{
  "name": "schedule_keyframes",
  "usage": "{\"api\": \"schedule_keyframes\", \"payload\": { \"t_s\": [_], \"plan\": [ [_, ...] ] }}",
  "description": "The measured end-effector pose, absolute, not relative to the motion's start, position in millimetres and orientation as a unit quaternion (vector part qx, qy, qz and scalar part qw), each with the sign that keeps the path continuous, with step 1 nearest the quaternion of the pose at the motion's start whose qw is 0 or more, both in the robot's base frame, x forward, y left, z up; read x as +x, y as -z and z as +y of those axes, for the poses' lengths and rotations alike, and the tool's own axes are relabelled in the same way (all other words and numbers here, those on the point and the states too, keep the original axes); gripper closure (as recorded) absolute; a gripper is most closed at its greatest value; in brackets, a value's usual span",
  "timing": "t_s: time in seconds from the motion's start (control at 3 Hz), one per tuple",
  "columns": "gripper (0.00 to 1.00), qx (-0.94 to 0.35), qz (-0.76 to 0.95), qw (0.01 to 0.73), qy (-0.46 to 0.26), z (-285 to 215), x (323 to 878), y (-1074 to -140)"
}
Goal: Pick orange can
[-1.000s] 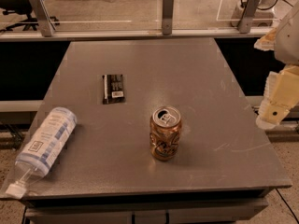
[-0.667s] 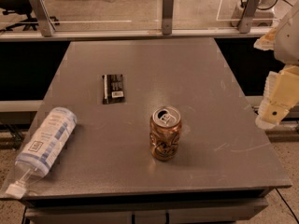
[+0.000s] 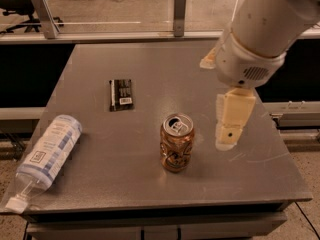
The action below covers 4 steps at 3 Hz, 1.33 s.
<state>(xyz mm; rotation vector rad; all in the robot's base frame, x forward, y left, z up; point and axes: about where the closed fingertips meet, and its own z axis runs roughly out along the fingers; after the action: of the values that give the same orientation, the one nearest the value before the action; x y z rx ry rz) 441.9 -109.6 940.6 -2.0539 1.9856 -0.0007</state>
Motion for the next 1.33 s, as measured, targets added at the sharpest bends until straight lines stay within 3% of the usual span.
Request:
{"api": "schedule_keyframes", "payload": {
  "t_s": [0.67, 1.33],
  "plan": [
    [0.00, -0.796, 0.593, 0.105, -0.059, -33.9, 410.4, -891.6],
    [0.42, -0.795, 0.594, 0.110, -0.055, -32.8, 410.9, -894.1]
  ]
}}
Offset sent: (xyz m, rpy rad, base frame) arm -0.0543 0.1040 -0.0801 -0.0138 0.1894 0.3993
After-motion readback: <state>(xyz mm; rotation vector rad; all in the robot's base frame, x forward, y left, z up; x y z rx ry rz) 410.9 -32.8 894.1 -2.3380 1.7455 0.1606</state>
